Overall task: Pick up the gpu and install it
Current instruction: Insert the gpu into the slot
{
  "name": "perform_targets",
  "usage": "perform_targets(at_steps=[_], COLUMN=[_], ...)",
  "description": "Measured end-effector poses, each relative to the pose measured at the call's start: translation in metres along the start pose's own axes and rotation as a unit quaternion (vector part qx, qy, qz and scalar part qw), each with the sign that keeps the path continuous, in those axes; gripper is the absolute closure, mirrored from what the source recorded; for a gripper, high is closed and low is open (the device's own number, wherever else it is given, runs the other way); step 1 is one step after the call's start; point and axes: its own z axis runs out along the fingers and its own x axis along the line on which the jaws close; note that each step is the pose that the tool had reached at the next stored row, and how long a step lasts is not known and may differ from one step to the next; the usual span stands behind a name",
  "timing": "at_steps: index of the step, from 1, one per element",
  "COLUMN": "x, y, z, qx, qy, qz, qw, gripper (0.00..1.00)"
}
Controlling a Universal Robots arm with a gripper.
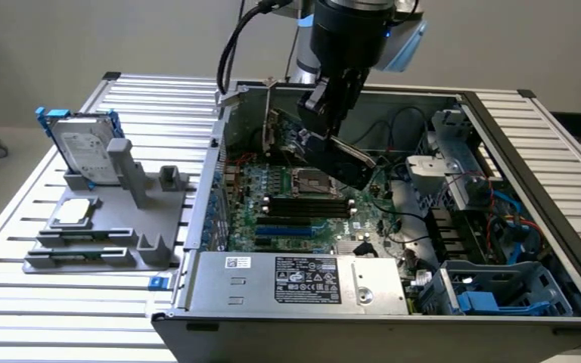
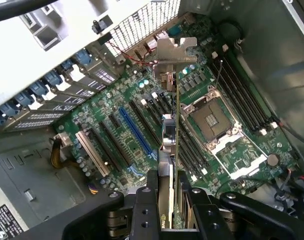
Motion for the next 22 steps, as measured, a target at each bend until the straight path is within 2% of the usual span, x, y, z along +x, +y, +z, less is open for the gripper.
perform_targets(at_steps=[5,10,13,16,18,22], x=[0.000,0.000,0.000,0.000,0.000,0.000], y=[-0.0002,-0.0004,-0.0005,-0.0006,-0.0007,-0.0009], z=[0.0044,0.0088,0.0113,0.0138,0.0154,0.0187], qx=[-0.0011,-0.0026,-0.0038,-0.0049,-0.0056,-0.0062], qy=[-0.0019,-0.0048,-0.0067,-0.0085,-0.0097,-0.0114], qz=[-0.046,-0.091,-0.119,-0.146,-0.163,-0.199], qw=[0.9989,0.9958,0.9929,0.9893,0.9865,0.9799], gripper=[0.73,0.73,0.73,0.73,0.73,0.73])
